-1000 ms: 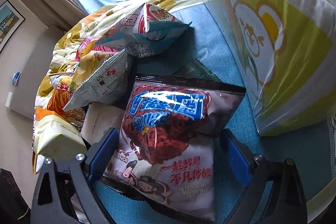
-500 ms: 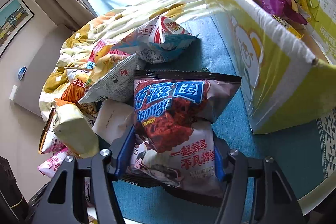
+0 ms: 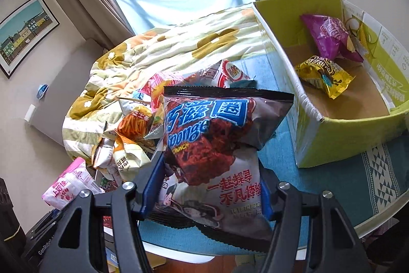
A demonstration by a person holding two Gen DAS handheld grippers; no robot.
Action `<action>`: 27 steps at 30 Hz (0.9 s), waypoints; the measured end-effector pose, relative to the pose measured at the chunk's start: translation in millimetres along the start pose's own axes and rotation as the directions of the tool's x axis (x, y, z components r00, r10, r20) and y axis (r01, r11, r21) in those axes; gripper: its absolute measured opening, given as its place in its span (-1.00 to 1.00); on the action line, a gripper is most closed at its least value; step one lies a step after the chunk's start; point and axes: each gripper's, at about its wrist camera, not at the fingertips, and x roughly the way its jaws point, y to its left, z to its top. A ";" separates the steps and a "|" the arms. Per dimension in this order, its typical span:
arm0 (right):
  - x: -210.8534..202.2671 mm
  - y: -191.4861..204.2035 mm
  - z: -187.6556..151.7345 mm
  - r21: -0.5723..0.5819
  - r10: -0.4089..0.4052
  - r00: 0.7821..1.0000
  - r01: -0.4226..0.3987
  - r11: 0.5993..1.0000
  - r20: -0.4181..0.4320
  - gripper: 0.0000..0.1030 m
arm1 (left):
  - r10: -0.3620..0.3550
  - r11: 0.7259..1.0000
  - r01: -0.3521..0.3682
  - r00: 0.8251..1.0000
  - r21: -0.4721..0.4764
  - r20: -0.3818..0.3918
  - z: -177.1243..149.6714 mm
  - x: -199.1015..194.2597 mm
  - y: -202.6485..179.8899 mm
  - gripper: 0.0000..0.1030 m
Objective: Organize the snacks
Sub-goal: 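Carry the pink-white bag with the left tool while the right tool carries the Spongee bag into the box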
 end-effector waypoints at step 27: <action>-136.4 -143.5 86.9 0.026 -0.110 0.979 0.107 0.994 0.172 0.13 | -0.276 0.916 0.261 0.961 0.304 0.007 87.9 43.1 -300.8 -0.39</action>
